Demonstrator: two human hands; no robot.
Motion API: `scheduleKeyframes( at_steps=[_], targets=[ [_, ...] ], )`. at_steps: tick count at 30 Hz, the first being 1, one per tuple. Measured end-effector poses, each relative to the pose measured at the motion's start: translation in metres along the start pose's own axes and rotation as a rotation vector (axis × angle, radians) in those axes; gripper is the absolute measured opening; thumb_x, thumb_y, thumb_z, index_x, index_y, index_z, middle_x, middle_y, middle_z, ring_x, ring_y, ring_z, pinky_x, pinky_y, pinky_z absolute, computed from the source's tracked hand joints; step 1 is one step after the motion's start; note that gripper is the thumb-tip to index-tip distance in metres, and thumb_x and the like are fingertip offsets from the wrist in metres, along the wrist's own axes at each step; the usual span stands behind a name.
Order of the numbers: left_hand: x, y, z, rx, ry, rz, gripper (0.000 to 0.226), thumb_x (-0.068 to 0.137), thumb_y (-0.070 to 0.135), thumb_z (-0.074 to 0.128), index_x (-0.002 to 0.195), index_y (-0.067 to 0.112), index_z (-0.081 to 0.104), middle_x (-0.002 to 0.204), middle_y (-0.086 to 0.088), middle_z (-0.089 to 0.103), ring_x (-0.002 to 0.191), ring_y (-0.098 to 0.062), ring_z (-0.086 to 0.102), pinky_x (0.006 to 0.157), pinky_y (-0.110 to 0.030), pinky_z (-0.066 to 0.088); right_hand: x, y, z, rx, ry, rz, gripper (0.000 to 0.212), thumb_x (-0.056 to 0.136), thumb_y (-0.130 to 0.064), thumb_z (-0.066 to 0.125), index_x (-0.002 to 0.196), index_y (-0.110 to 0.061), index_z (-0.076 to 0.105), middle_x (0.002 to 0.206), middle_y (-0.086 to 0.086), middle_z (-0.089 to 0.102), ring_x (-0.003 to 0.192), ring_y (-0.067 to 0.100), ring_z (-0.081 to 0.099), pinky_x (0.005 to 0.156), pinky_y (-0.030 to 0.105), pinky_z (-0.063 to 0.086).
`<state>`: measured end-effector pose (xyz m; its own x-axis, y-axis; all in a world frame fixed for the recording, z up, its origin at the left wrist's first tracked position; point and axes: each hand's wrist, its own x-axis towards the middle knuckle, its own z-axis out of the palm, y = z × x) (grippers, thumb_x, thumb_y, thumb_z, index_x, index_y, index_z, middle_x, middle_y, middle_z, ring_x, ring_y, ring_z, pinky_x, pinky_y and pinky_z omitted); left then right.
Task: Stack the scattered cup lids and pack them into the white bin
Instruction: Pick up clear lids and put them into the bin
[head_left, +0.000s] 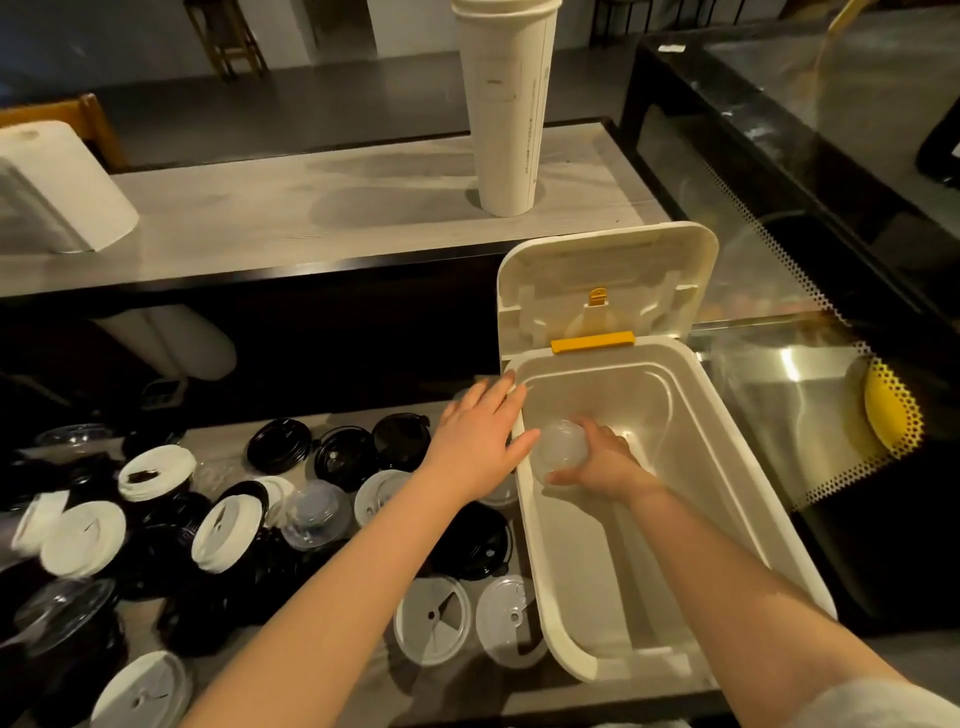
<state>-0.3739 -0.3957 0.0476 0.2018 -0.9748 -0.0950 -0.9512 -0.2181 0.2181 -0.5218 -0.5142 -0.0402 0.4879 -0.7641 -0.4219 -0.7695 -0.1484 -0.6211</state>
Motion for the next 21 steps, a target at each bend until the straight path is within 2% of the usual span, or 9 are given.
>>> scheduleKeyframes(
  at_steps=[2,4,8,11,15,18,21],
  targets=[
    [-0.001,-0.002,-0.002,0.013,-0.006,0.008,0.063,0.097,0.052,0.029,0.150,0.025,0.010,0.159,0.005,0.005,0.146,-0.021,0.006,0.115,-0.044,0.014,-0.005,-0.002,-0.006,-0.024,0.014,0.013,0.109,0.060,-0.047,0.083,0.147,-0.026,0.022,0.145,0.005,0.035,0.138,0.026,0.027,0.109,0.038,0.032],
    [-0.003,-0.006,-0.006,0.005,-0.006,0.009,0.065,0.096,0.054,0.029,0.151,0.025,0.009,0.159,0.003,0.005,0.146,-0.020,0.004,0.116,-0.045,0.013,-0.011,-0.006,-0.012,-0.038,0.035,0.016,0.106,0.064,-0.046,0.082,0.149,-0.022,0.021,0.147,0.007,0.032,0.138,0.027,0.026,0.111,0.038,0.029],
    [-0.016,-0.023,-0.017,0.004,0.002,0.002,0.063,0.096,0.053,0.030,0.150,0.021,0.017,0.158,0.001,0.012,0.146,-0.020,0.004,0.116,-0.044,0.013,-0.031,-0.024,-0.023,-0.131,0.153,-0.033,0.073,0.081,-0.041,0.069,0.143,-0.019,0.037,0.144,0.008,0.038,0.135,0.027,0.032,0.108,0.035,0.030],
    [-0.035,-0.045,-0.023,0.012,0.015,-0.015,0.059,0.097,0.048,0.036,0.147,0.018,0.026,0.157,-0.001,0.017,0.146,-0.020,0.006,0.115,-0.044,0.016,-0.054,-0.048,-0.022,-0.101,0.323,-0.184,0.050,0.086,-0.028,0.065,0.131,-0.013,0.051,0.134,0.010,0.049,0.129,0.027,0.040,0.103,0.030,0.031],
    [-0.068,-0.078,-0.019,-0.011,0.027,-0.048,0.052,0.095,0.041,0.045,0.141,0.016,0.039,0.152,-0.002,0.029,0.143,-0.021,0.016,0.112,-0.043,0.023,-0.092,-0.088,-0.003,-0.110,0.566,-0.444,0.032,0.084,-0.020,0.065,0.113,-0.007,0.063,0.111,0.011,0.061,0.107,0.029,0.054,0.085,0.024,0.034],
    [-0.095,-0.095,-0.011,-0.093,0.077,-0.042,0.043,0.093,0.033,0.051,0.130,0.013,0.050,0.135,-0.003,0.046,0.129,-0.022,0.033,0.104,-0.037,0.033,-0.119,-0.114,0.020,-0.094,0.595,-0.592,0.022,0.084,-0.014,0.066,0.105,-0.006,0.065,0.103,0.008,0.063,0.099,0.024,0.058,0.083,0.019,0.036],
    [-0.120,-0.100,0.005,-0.125,0.074,0.010,0.030,0.090,0.029,0.054,0.113,0.011,0.056,0.112,-0.003,0.051,0.108,-0.022,0.044,0.088,-0.033,0.041,-0.139,-0.120,0.055,-0.054,0.546,-0.653,0.021,0.084,-0.013,0.064,0.104,-0.006,0.064,0.100,0.006,0.064,0.094,0.019,0.059,0.082,0.013,0.035]
  ],
)
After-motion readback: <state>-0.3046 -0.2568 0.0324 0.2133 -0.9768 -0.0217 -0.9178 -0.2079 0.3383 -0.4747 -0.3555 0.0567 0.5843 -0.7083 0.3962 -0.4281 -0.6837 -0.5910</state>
